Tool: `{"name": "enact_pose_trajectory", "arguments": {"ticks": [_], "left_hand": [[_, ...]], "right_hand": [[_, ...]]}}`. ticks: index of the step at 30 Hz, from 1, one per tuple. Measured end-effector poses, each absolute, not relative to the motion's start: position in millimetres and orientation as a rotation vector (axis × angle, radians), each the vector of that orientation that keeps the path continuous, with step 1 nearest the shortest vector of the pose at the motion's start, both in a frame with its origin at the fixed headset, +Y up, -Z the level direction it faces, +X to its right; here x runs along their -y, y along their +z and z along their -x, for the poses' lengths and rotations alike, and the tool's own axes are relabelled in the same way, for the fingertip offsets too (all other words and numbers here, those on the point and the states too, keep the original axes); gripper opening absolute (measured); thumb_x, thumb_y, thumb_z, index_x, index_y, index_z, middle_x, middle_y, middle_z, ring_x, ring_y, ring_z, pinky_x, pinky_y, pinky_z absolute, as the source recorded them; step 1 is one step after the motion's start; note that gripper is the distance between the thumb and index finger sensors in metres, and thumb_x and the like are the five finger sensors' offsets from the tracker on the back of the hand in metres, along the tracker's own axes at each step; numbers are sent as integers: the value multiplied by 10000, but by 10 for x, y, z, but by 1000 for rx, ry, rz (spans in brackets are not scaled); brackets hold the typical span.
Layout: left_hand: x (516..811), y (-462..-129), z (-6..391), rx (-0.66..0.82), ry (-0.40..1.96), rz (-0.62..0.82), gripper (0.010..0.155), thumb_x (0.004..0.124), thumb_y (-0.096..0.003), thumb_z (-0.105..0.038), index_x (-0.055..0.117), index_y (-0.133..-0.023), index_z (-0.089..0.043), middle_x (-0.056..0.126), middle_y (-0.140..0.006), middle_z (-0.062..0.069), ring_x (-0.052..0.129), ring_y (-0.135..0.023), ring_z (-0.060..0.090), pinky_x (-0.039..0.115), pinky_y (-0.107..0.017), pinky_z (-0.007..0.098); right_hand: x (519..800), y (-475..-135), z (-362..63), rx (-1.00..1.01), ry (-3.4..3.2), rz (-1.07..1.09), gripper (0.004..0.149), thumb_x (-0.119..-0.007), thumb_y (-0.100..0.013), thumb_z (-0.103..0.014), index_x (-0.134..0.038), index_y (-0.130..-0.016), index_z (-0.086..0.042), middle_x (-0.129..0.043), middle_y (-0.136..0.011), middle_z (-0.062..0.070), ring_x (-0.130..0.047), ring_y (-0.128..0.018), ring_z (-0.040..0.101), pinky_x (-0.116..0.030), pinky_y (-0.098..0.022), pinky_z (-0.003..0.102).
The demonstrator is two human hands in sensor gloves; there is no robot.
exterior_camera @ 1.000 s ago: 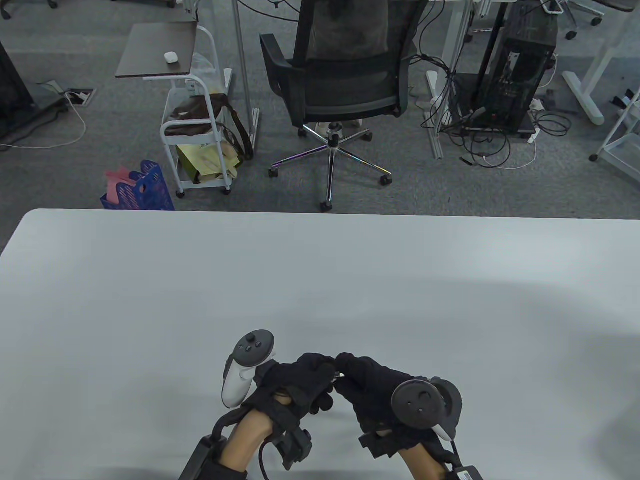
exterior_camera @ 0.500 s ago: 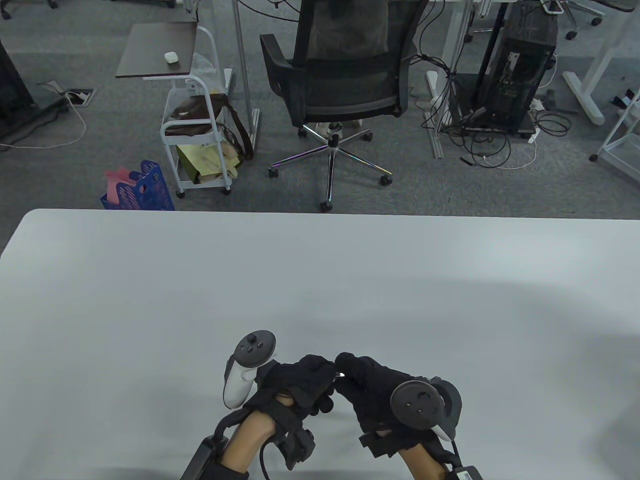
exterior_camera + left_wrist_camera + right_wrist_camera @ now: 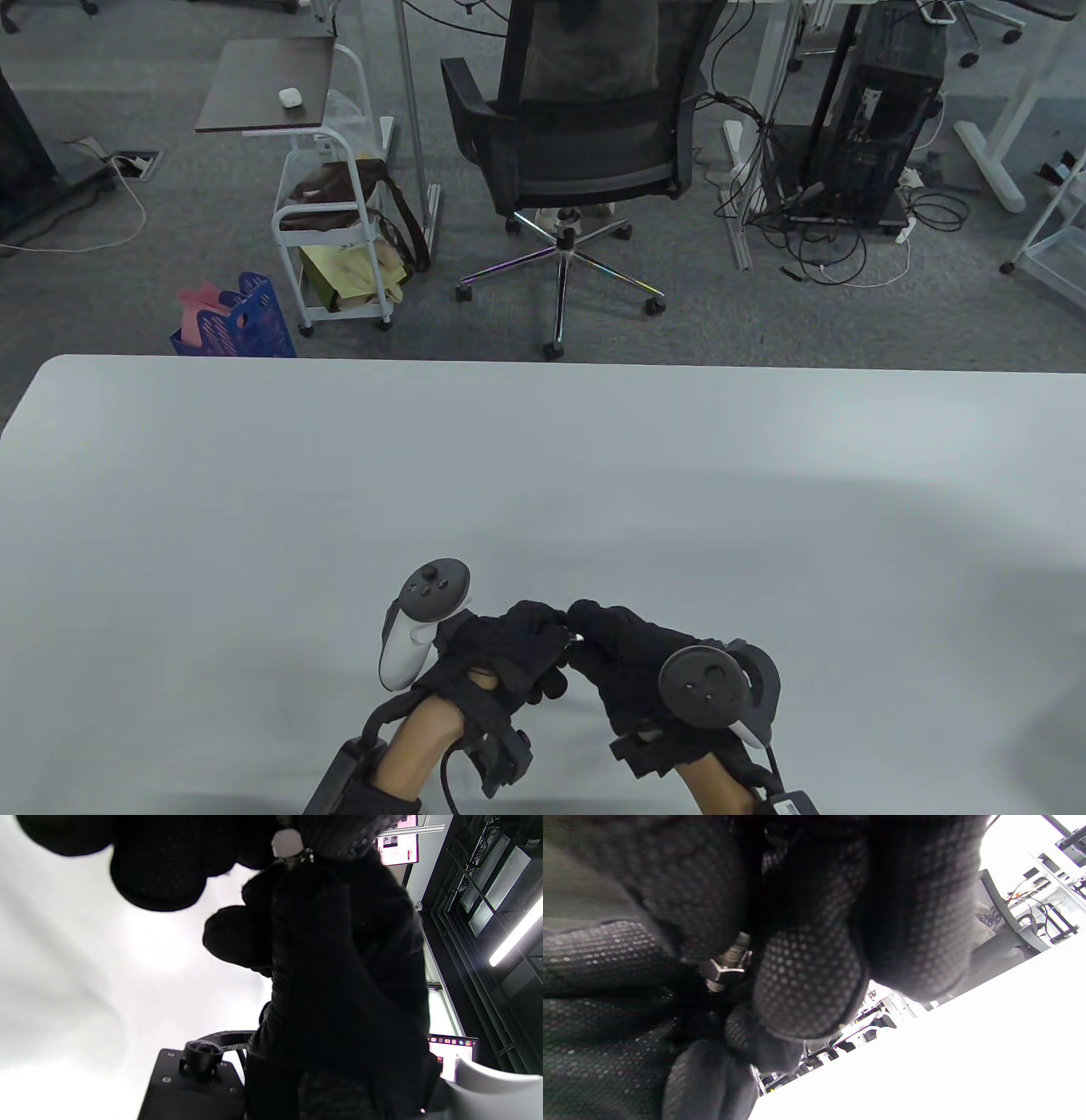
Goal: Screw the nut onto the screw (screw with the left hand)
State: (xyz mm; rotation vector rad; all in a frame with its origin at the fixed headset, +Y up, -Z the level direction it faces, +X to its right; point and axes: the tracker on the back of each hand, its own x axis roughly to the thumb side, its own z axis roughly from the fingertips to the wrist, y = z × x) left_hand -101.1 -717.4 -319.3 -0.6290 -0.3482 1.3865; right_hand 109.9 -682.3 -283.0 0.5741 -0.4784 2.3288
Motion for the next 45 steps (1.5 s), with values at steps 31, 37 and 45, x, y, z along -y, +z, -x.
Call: {"name": "enact_pose_trajectory", "arguments": {"ticks": [31, 37, 45], "left_hand": [[7179, -3197, 1025, 333, 1402, 607, 596, 667, -455, -379, 614, -937, -33, 726, -835, 295, 896, -538, 423, 725, -416, 569], [7177, -3200, 1023, 315, 1381, 606, 577, 693, -452, -381, 686, -895, -12, 779, -799, 308, 921, -501, 442, 737, -389, 585], [7202, -3190, 1028, 306, 1382, 615, 606, 682, -451, -428, 691, -899, -21, 765, -826, 324, 912, -524, 458, 730, -403, 592]], "right_hand": [[6817, -2834, -1087, 427, 2325, -569, 478, -952, -309, -354, -888, -747, -175, -1042, -610, 54, -1174, -301, 119, -1027, -301, 368], [6806, -2824, -1082, 464, 2333, -574, 474, -953, -306, -360, -890, -741, -182, -1044, -605, 44, -1175, -295, 108, -1030, -299, 361], [6811, -2829, -1098, 460, 2308, -554, 472, -950, -309, -358, -889, -743, -182, -1043, -608, 43, -1174, -299, 106, -1030, -301, 359]]}}
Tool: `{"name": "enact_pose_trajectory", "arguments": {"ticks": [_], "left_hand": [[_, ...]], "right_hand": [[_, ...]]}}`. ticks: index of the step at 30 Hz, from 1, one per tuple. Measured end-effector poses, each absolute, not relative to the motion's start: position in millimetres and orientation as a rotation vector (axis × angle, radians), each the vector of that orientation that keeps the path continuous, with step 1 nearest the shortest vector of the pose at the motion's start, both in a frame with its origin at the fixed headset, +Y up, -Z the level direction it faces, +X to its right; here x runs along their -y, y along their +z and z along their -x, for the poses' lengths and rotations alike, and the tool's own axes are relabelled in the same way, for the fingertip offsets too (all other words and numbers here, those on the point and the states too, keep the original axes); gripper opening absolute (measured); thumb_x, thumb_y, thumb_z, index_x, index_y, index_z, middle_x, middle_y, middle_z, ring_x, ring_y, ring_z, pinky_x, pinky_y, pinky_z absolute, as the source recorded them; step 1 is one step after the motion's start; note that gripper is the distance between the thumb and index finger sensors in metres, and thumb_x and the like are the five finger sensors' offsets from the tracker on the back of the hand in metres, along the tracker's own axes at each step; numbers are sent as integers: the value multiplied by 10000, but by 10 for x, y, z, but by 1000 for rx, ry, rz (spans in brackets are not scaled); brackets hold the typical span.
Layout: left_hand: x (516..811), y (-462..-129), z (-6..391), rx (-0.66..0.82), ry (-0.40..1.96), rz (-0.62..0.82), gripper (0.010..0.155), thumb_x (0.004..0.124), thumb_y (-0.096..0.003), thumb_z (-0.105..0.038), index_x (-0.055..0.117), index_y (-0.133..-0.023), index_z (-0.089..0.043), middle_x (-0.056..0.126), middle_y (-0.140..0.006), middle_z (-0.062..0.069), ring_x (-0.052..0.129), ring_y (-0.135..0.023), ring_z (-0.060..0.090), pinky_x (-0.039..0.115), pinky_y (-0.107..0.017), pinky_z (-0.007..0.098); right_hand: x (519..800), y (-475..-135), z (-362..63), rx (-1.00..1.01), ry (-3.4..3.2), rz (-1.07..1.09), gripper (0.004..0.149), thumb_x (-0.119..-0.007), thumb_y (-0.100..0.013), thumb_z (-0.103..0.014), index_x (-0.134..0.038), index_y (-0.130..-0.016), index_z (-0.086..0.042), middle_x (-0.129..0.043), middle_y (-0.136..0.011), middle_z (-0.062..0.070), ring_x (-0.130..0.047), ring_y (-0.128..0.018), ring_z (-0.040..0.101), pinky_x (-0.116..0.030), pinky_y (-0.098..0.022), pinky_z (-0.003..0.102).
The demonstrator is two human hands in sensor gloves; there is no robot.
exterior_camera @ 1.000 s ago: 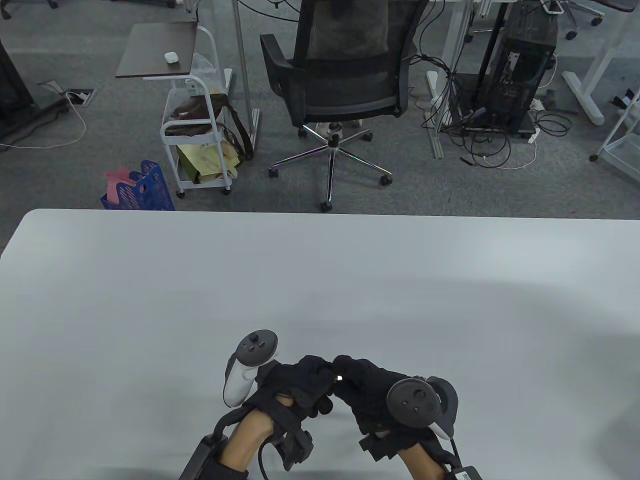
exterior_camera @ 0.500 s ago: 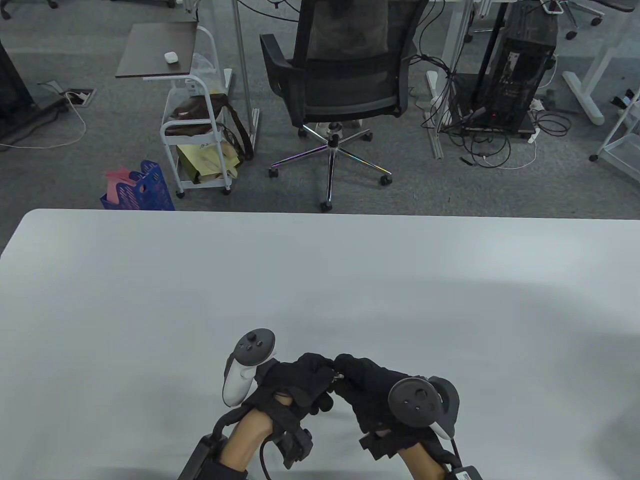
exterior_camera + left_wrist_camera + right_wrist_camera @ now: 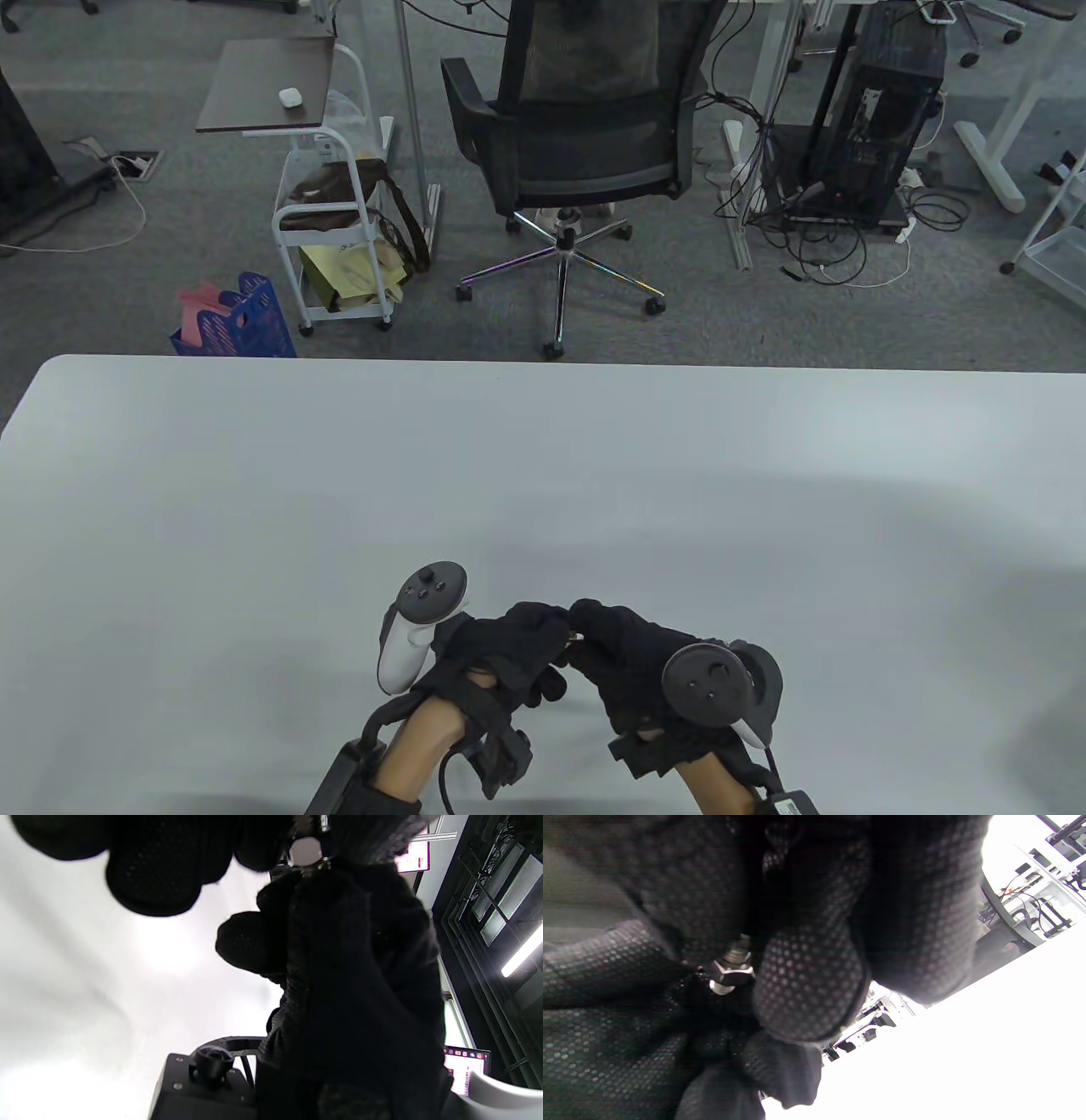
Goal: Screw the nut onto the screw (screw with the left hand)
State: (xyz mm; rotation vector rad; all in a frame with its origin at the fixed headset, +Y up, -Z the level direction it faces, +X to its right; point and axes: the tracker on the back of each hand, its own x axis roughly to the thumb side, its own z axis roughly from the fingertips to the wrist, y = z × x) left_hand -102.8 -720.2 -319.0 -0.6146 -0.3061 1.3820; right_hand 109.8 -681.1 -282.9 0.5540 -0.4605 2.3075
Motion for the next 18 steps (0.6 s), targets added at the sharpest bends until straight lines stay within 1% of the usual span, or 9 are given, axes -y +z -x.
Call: {"name": "enact_pose_trajectory", "arguments": {"ticks": [2, 6, 9, 11, 13, 15, 18], "left_hand": [[7178, -3191, 1020, 310, 1370, 610, 574, 688, -449, -396, 698, -880, -16, 777, -806, 315, 916, -507, 448, 732, -395, 588], [7150, -3186, 1008, 355, 1387, 630, 576, 690, -456, -338, 595, -936, -34, 699, -862, 293, 887, -552, 423, 718, -424, 569], [7155, -3185, 1033, 339, 1420, 607, 664, 673, -455, -429, 568, -982, -39, 698, -878, 303, 888, -563, 428, 719, -431, 570], [7171, -3180, 1058, 278, 1392, 598, 672, 681, -449, -436, 630, -961, -4, 733, -854, 333, 901, -540, 458, 721, -417, 589], [7183, -3192, 1051, 286, 1375, 590, 608, 692, -449, -403, 724, -901, 3, 797, -805, 335, 922, -499, 471, 733, -386, 601], [7158, -3196, 1025, 315, 1382, 603, 564, 692, -452, -370, 709, -883, -6, 794, -793, 311, 920, -495, 449, 734, -385, 588], [7140, -3194, 1017, 350, 1390, 618, 559, 693, -450, -335, 630, -911, -25, 720, -841, 299, 891, -537, 427, 720, -414, 572]], "right_hand": [[6814, -2831, -1095, 458, 2312, -557, 473, -947, -311, -360, -887, -746, -185, -1042, -611, 42, -1174, -299, 108, -1029, -303, 360], [6813, -2836, -1098, 438, 2309, -559, 473, -947, -311, -358, -885, -746, -181, -1040, -612, 46, -1174, -301, 110, -1029, -303, 361], [6818, -2835, -1106, 443, 2306, -562, 472, -950, -310, -357, -889, -743, -182, -1043, -609, 43, -1174, -302, 108, -1030, -303, 360], [6812, -2831, -1101, 458, 2310, -560, 473, -949, -309, -360, -888, -743, -185, -1043, -609, 42, -1174, -301, 105, -1029, -303, 359], [6813, -2830, -1100, 467, 2305, -553, 473, -950, -308, -363, -889, -742, -185, -1044, -607, 40, -1174, -299, 105, -1030, -302, 358], [6810, -2829, -1104, 462, 2309, -556, 473, -947, -311, -367, -888, -745, -186, -1044, -609, 39, -1175, -297, 105, -1029, -302, 359], [6808, -2830, -1099, 444, 2308, -562, 474, -944, -315, -362, -883, -750, -184, -1039, -614, 44, -1172, -305, 112, -1027, -306, 363]]}}
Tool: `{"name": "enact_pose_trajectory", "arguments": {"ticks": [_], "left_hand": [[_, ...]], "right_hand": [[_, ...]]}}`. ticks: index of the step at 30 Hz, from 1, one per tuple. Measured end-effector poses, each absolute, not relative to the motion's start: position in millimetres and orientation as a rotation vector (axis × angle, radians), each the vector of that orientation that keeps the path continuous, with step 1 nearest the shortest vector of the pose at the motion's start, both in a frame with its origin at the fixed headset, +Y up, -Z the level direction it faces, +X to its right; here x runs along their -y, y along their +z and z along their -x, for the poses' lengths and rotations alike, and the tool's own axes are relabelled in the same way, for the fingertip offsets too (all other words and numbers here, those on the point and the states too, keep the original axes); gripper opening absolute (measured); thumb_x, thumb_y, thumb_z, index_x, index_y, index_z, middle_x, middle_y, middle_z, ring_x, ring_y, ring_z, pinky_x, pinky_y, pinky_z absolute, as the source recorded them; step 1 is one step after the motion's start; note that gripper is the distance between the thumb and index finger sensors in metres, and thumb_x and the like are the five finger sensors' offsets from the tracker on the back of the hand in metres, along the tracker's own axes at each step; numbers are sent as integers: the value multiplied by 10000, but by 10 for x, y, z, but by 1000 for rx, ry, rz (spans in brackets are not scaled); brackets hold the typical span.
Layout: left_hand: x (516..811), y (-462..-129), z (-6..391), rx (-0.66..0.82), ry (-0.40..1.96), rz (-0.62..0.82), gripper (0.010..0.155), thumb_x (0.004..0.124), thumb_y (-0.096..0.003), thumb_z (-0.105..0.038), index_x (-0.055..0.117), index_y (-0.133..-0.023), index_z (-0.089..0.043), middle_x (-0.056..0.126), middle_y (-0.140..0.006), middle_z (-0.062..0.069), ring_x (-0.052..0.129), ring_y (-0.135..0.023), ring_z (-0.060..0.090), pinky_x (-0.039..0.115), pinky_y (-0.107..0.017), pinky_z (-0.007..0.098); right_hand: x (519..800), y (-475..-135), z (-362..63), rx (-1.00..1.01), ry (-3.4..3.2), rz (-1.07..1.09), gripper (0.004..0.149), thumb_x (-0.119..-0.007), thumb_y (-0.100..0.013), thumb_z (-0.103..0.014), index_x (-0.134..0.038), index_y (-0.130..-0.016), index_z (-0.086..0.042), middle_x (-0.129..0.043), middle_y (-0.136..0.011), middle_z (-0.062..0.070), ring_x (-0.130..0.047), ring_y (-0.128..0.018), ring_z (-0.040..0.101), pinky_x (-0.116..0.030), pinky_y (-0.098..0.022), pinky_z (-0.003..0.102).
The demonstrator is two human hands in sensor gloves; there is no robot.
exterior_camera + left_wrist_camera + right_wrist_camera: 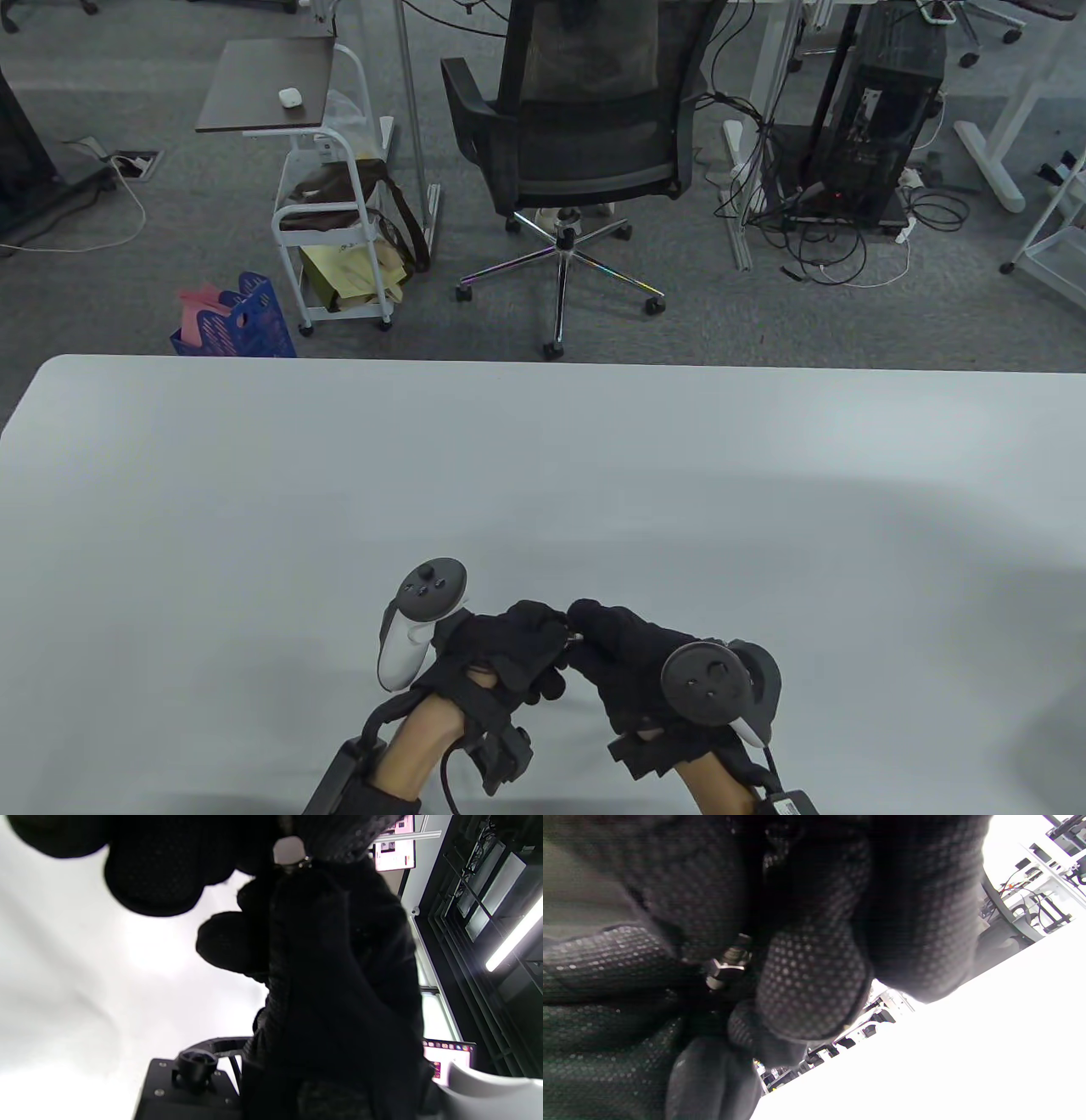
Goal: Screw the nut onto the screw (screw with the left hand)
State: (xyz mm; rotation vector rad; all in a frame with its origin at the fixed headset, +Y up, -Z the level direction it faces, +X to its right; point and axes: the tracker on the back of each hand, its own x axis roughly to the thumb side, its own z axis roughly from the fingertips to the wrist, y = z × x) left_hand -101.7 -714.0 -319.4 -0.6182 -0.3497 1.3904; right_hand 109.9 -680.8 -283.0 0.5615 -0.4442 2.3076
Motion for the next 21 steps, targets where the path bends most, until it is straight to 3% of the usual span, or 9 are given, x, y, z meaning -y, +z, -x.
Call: {"name": "enact_pose_trajectory", "arguments": {"ticks": [3, 5, 9, 14, 17, 21], "left_hand": [[7156, -3193, 1022, 368, 1416, 644, 582, 677, -458, -357, 584, -943, -51, 674, -889, 293, 880, -562, 420, 714, -432, 564], [7172, -3185, 1030, 333, 1410, 630, 681, 680, -455, -437, 544, -991, -39, 663, -904, 314, 877, -568, 433, 710, -435, 572], [7162, -3197, 1032, 301, 1375, 578, 574, 702, -446, -392, 730, -870, -6, 811, -776, 311, 929, -467, 443, 740, -368, 584], [7163, -3200, 1023, 349, 1379, 629, 565, 697, -451, -330, 620, -920, -25, 719, -838, 297, 890, -529, 421, 719, -410, 568], [7195, -3188, 1028, 317, 1384, 628, 673, 688, -453, -429, 570, -982, -29, 704, -862, 309, 887, -546, 429, 715, -422, 572], [7171, -3198, 1020, 318, 1366, 594, 583, 705, -448, -392, 710, -880, -1, 799, -777, 311, 923, -473, 441, 735, -376, 585]], "right_hand": [[6805, -2829, -1109, 449, 2280, -553, 471, -946, -313, -358, -885, -746, -183, -1040, -612, 45, -1173, -302, 108, -1028, -306, 360], [6806, -2831, -1113, 459, 2288, -552, 472, -947, -311, -360, -887, -744, -184, -1042, -609, 41, -1173, -300, 106, -1029, -303, 359], [6812, -2834, -1105, 455, 2306, -556, 474, -944, -314, -367, -885, -748, -186, -1041, -612, 39, -1173, -300, 109, -1028, -304, 361], [6804, -2827, -1078, 445, 2334, -578, 474, -945, -312, -358, -885, -747, -180, -1040, -610, 49, -1173, -300, 112, -1027, -302, 364], [6805, -2828, -1103, 451, 2301, -559, 472, -948, -310, -358, -888, -744, -181, -1042, -607, 45, -1173, -298, 108, -1029, -301, 361], [6809, -2830, -1101, 459, 2314, -559, 474, -944, -313, -364, -886, -747, -182, -1043, -607, 42, -1174, -295, 110, -1028, -299, 362]]}}
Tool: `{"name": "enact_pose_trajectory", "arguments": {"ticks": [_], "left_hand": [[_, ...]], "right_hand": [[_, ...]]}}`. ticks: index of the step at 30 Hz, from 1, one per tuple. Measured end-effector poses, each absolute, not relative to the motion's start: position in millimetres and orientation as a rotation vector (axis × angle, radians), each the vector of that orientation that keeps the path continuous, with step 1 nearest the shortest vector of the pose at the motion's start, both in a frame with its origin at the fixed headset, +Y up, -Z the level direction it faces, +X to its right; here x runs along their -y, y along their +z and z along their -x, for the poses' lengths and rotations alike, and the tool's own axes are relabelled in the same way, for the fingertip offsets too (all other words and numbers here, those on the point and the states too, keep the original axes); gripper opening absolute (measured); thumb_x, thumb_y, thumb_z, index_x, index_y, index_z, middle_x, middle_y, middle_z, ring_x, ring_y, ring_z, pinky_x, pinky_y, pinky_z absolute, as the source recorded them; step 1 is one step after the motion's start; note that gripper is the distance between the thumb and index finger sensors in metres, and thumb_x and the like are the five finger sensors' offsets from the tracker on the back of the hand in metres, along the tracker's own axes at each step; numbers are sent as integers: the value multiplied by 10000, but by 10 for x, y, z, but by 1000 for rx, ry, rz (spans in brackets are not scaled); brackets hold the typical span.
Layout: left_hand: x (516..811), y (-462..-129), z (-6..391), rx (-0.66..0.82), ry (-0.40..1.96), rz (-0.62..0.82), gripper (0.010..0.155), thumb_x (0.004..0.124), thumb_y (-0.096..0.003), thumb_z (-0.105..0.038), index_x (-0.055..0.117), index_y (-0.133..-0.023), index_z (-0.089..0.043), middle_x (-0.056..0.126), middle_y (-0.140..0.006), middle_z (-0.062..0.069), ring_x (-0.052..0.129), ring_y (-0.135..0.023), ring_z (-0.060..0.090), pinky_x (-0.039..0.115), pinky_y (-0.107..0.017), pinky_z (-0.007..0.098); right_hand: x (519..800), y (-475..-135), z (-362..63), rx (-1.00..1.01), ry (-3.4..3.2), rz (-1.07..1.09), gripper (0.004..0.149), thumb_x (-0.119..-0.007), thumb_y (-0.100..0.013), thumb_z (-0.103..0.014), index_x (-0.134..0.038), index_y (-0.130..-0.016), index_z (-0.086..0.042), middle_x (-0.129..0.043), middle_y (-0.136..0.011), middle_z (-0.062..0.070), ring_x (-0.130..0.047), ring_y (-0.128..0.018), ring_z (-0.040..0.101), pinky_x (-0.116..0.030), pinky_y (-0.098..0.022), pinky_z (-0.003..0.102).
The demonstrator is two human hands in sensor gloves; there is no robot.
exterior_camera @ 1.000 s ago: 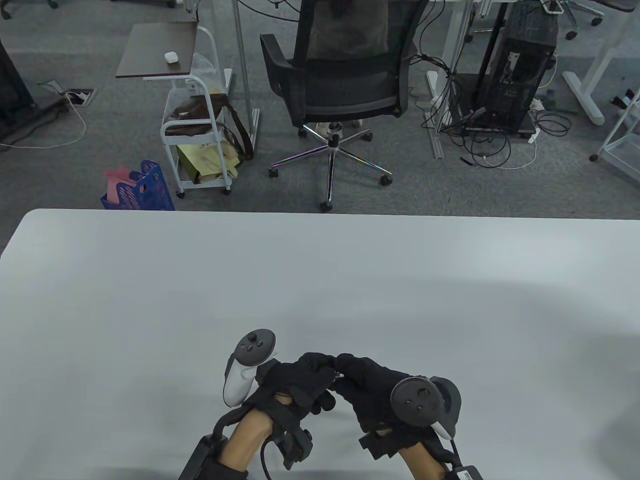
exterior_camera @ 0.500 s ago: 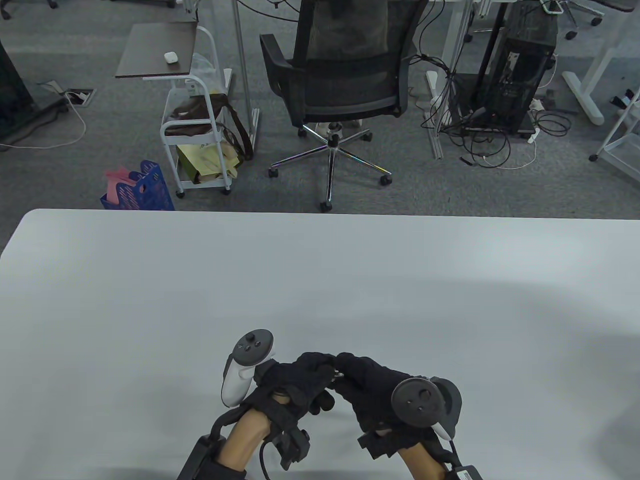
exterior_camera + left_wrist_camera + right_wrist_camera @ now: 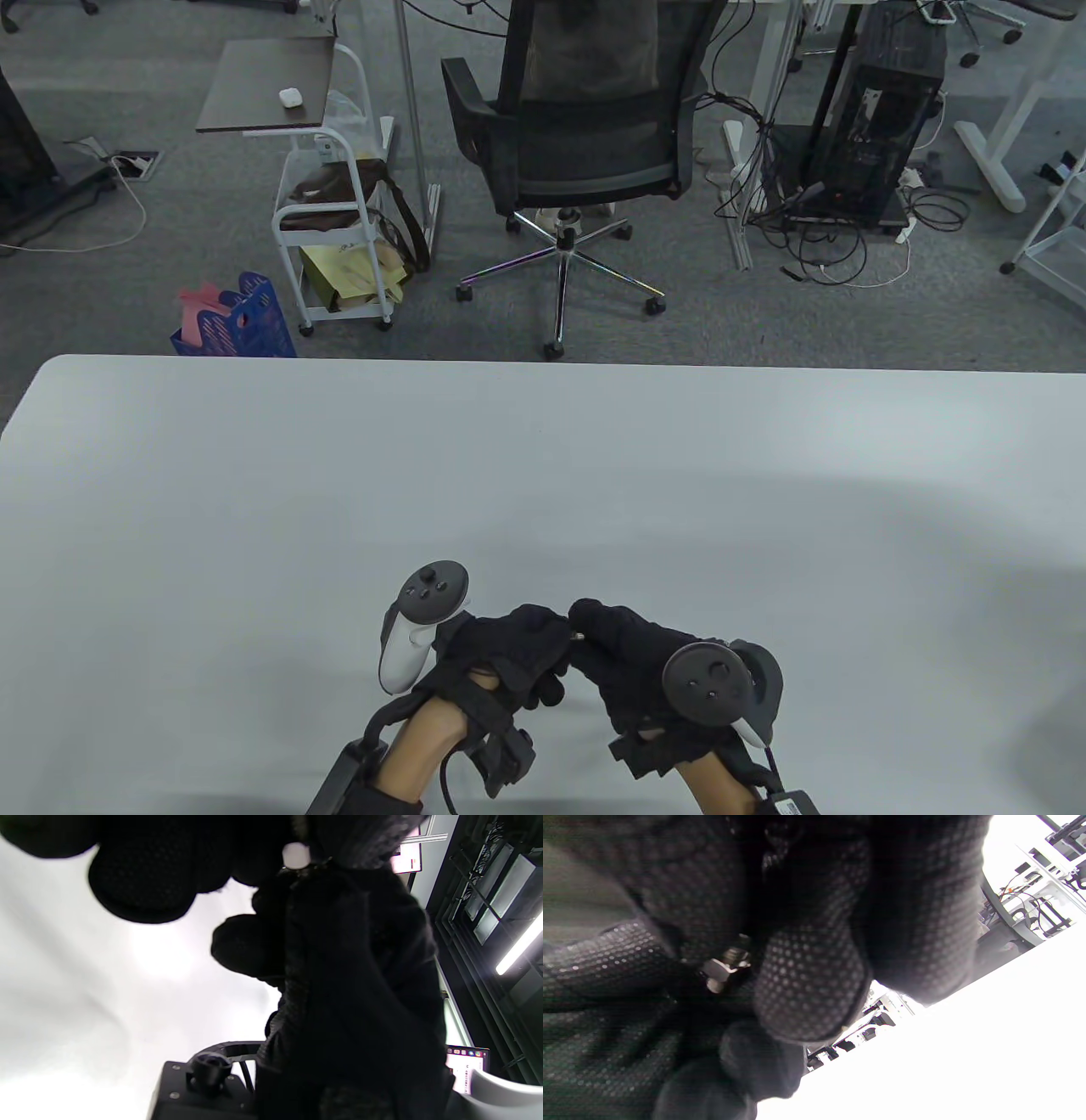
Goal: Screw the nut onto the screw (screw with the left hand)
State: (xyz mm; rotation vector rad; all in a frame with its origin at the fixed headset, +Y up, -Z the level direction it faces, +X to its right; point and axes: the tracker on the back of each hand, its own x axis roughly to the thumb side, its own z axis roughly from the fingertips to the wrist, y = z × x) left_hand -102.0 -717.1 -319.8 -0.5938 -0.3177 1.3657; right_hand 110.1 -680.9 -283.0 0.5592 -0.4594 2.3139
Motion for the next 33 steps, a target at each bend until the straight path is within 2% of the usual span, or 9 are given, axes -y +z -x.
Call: {"name": "enact_pose_trajectory", "arguments": {"ticks": [5, 8, 12, 16, 18, 22, 26, 29, 33], "left_hand": [[7161, -3195, 1006, 354, 1365, 617, 572, 704, -450, -333, 615, -922, -23, 720, -832, 296, 887, -531, 423, 716, -413, 571], [7189, -3186, 1012, 332, 1384, 622, 663, 692, -452, -428, 580, -973, -33, 711, -852, 304, 883, -553, 435, 712, -427, 576], [7161, -3195, 1009, 324, 1351, 571, 572, 710, -443, -376, 696, -882, -8, 785, -786, 308, 917, -485, 440, 732, -382, 585], [7155, -3196, 1007, 375, 1381, 623, 579, 695, -457, -336, 598, -940, -31, 711, -847, 291, 885, -546, 423, 714, -424, 571], [7174, -3190, 1020, 351, 1394, 612, 658, 689, -456, -418, 562, -983, -45, 697, -867, 298, 880, -562, 429, 711, -433, 572], [7180, -3195, 1024, 315, 1366, 582, 578, 707, -447, -399, 694, -883, -20, 779, -796, 306, 916, -496, 439, 732, -390, 583], [7155, -3197, 1012, 371, 1382, 627, 571, 700, -452, -336, 613, -924, -26, 716, -840, 294, 888, -540, 423, 717, -420, 571], [7186, -3189, 1030, 328, 1398, 615, 650, 686, -455, -422, 579, -974, -46, 708, -860, 298, 884, -558, 431, 714, -431, 573], [7187, -3201, 1029, 309, 1383, 584, 567, 708, -445, -397, 721, -867, -18, 799, -778, 305, 925, -476, 438, 737, -378, 584]], "right_hand": [[6796, -2822, -1078, 460, 2347, -581, 475, -945, -312, -358, -887, -746, -174, -1043, -601, 52, -1172, -288, 112, -1028, -295, 364], [6797, -2827, -1105, 468, 2322, -566, 472, -949, -308, -357, -890, -741, -177, -1045, -597, 49, -1172, -287, 107, -1029, -293, 360], [6799, -2830, -1103, 461, 2323, -566, 473, -949, -309, -359, -888, -742, -178, -1044, -600, 47, -1172, -290, 107, -1029, -295, 361], [6794, -2832, -1107, 453, 2304, -560, 473, -950, -309, -360, -887, -742, -178, -1043, -600, 48, -1172, -291, 106, -1029, -295, 360], [6796, -2835, -1113, 450, 2298, -557, 471, -951, -310, -358, -888, -741, -178, -1043, -601, 47, -1171, -292, 106, -1029, -297, 360], [6802, -2831, -1101, 455, 2314, -564, 473, -952, -309, -359, -887, -742, -181, -1042, -604, 44, -1171, -295, 105, -1029, -299, 359], [6802, -2827, -1101, 449, 2300, -565, 473, -952, -308, -361, -886, -742, -182, -1041, -603, 44, -1170, -295, 106, -1029, -299, 360], [6803, -2831, -1113, 454, 2293, -557, 473, -951, -309, -361, -886, -741, -181, -1041, -603, 44, -1170, -296, 104, -1028, -300, 359], [6805, -2829, -1109, 455, 2307, -563, 474, -951, -308, -362, -886, -743, -183, -1041, -605, 42, -1170, -297, 105, -1028, -300, 359]]}}
